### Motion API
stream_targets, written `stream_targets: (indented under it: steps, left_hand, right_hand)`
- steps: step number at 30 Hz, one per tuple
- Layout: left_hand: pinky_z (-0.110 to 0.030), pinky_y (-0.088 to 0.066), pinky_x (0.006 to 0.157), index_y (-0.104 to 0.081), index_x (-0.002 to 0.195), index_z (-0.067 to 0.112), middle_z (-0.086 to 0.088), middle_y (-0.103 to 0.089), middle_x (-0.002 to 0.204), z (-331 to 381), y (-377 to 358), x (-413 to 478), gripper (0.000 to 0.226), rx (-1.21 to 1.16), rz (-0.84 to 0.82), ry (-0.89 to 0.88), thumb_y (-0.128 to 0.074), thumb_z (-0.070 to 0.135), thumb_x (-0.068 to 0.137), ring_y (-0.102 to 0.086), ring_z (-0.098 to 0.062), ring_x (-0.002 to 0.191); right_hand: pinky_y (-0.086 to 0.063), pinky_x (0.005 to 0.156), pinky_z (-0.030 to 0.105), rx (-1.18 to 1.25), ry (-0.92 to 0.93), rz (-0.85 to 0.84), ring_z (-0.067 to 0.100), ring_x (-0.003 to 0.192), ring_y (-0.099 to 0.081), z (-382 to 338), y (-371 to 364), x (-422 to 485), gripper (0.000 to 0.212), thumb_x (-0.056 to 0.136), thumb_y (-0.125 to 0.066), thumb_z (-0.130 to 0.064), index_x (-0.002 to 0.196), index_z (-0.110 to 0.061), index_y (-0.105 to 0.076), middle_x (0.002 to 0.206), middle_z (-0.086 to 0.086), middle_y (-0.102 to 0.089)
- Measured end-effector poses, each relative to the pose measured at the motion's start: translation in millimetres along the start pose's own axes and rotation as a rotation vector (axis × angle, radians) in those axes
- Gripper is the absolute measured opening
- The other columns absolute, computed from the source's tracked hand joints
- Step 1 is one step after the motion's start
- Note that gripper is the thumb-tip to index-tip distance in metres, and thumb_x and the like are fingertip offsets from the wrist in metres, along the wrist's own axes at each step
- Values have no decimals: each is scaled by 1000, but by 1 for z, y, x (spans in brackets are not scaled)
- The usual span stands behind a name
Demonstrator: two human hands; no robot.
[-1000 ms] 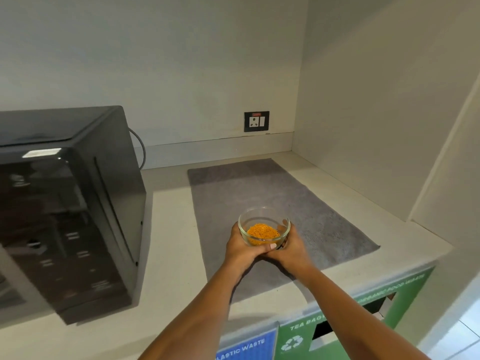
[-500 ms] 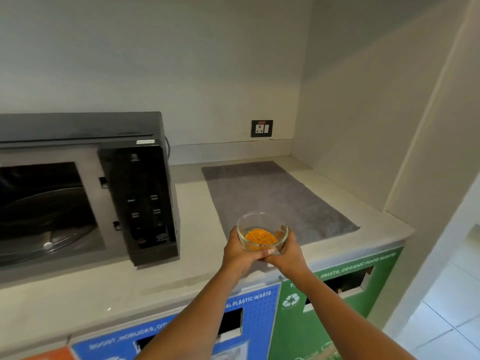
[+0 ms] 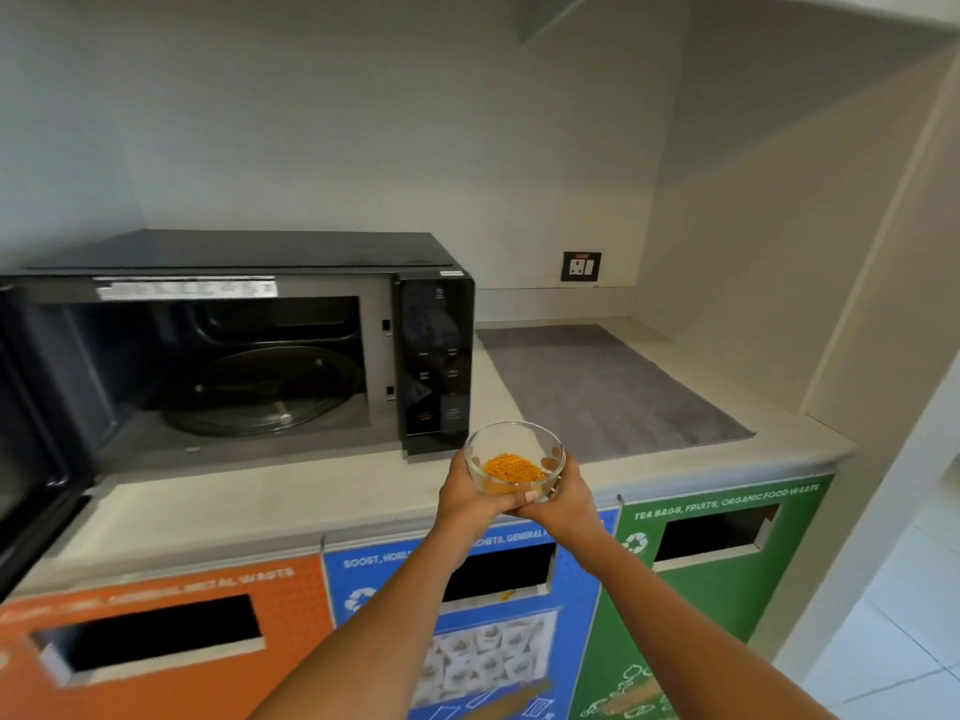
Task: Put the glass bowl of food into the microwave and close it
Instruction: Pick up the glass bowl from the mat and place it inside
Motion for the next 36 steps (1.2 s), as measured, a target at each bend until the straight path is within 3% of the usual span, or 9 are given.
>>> stream_targets:
  steps: [7,17,25,32,36]
  left_hand:
    - [-40,-50,95,-41,131,17,-7,-57,124,-5,73,-45,89,12,55,-31,-88,14,55,-54,-24,113]
    - [-38,-48,96,-37,134,15,-8,-54,129,-18,163,-76,91,10,165,-38,-86,11,58,-52,-25,117]
    - [-37,-49,94,-41,131,17,-5,-57,124,-35,216,-52,88,56,249,-48,-88,15,56,-54,-22,112]
    - [-36,-50,92,-45,126,18,-6,-60,121,-39,259,-1,85,80,281,-76,-89,16,53,-57,-24,110]
    - [-30,-49,89,-45,111,30,3,-61,111,-35,277,26,77,39,290,-111,-90,15,50,-57,-17,104]
  right_hand:
    - [-43,83,28,2,6,-53,18,103,-50,-32,-57,-48,96,55,-87,-20,133,-15,-31,126,11,-54]
    - [-44,85,30,1,27,-148,26,115,-51,-62,-139,-79,96,56,-86,-20,134,-15,-30,128,11,-53]
    - [-45,78,26,36,76,-234,24,110,-53,-67,-198,-57,89,58,-84,-14,130,-14,-32,123,10,-55]
    - [-42,78,22,85,104,-235,15,101,-51,-76,-245,-15,95,54,-87,-25,131,-18,-32,124,6,-55]
    - [-43,79,23,90,141,-248,14,101,-51,-86,-263,12,93,52,-87,-28,128,-19,-35,124,5,-56]
Point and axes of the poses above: each hand's wrist, its own x-axis towards the middle knuckle, its own y-axis out of the back of the hand, z = x × y, the point moved 3 cm from there along x, towards the middle knuckle
